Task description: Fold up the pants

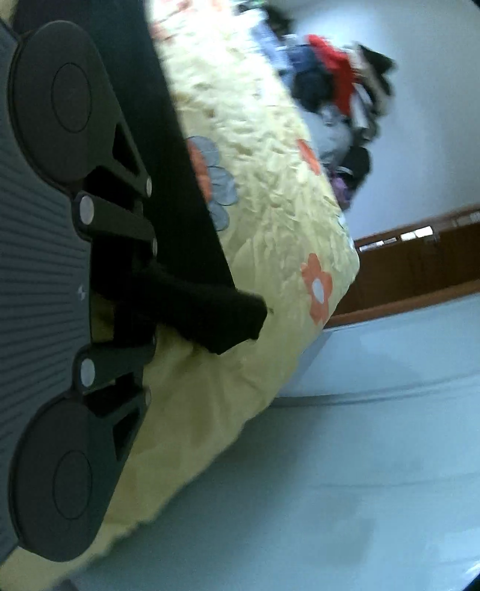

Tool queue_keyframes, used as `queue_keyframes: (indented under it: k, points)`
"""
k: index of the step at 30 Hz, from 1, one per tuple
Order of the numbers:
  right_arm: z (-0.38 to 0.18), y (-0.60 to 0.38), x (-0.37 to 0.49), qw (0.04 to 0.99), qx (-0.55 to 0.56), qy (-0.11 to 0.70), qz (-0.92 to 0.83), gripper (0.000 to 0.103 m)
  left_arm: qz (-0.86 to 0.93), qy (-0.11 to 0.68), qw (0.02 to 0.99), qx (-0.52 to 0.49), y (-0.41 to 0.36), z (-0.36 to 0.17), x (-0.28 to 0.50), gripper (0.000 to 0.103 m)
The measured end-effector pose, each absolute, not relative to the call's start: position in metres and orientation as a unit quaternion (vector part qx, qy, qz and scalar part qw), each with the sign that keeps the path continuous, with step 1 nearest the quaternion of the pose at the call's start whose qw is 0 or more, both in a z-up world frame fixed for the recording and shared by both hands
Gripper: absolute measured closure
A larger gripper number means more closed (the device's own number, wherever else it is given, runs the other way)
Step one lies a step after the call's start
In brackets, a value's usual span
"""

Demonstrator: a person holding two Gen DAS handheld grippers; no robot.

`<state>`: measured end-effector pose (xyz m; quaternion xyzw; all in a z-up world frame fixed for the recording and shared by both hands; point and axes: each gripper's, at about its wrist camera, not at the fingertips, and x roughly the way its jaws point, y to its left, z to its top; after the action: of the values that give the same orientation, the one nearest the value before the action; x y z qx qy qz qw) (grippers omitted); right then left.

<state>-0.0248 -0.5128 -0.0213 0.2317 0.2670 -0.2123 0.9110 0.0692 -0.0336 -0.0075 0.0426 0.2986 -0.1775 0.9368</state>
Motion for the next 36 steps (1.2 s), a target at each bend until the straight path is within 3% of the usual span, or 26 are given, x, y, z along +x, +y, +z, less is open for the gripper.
queue_keyframes:
  k: [2,4,5,6,8,10,11,14,16,18,21,24,26,31,36]
  points:
    - [-0.026,-0.526,-0.025,0.911,0.297,0.233,-0.168,0.018,-0.171,0.298,0.939,0.022,-0.032,-0.003,0.074,0.000]
    - [-0.027,-0.531,-0.019,0.909,0.322,0.216,-0.155,0.021,-0.167,0.312,0.935,0.018,-0.034,-0.004,0.081,0.001]
    - [-0.026,-0.531,-0.017,0.909,0.316,0.219,-0.161,0.046,-0.171,0.323,0.930,0.024,-0.036,-0.006,0.084,0.001]
    - [-0.025,-0.529,-0.014,0.908,0.305,0.227,-0.174,0.092,-0.174,0.336,0.925,0.034,-0.039,-0.010,0.086,0.001]
    - [-0.024,-0.527,-0.012,0.909,0.266,0.248,-0.205,0.098,-0.172,0.333,0.924,0.077,-0.047,-0.016,0.081,0.000]
    - [-0.019,-0.525,-0.017,0.910,0.215,0.262,-0.237,0.093,-0.185,0.318,0.923,0.107,-0.052,-0.015,0.071,0.001]
    - [-0.017,-0.526,-0.022,0.909,0.209,0.260,-0.251,0.079,-0.192,0.313,0.924,0.108,-0.052,-0.013,0.068,0.001]
    - [-0.005,-0.530,-0.040,0.868,0.158,0.237,-0.407,0.012,-0.201,0.296,0.931,0.077,-0.050,0.000,0.068,0.000]
    - [0.010,-0.516,-0.050,0.863,0.123,0.192,-0.451,0.012,-0.206,0.295,0.931,0.060,-0.056,0.007,0.077,0.000]
    - [0.022,-0.489,-0.041,0.918,0.098,0.191,-0.335,0.000,-0.196,0.306,0.930,0.049,-0.067,0.009,0.090,0.000]
    - [0.014,-0.448,0.003,0.944,0.081,0.298,-0.119,0.000,-0.184,0.338,0.922,0.041,-0.082,0.003,0.109,0.001]
    - [-0.009,-0.417,0.038,0.927,0.073,0.368,-0.025,0.000,-0.181,0.365,0.912,0.045,-0.086,-0.009,0.114,0.001]
    - [-0.019,-0.410,0.049,0.932,0.005,0.358,-0.060,0.000,-0.180,0.351,0.916,0.068,-0.087,-0.016,0.107,0.000]
    - [-0.024,-0.461,0.039,0.932,0.092,0.324,-0.136,0.000,-0.178,0.310,0.930,0.086,-0.085,-0.025,0.091,0.000]
    - [-0.033,-0.445,0.031,0.923,0.061,0.305,-0.228,0.000,-0.178,0.306,0.932,0.075,-0.083,-0.027,0.091,0.000]
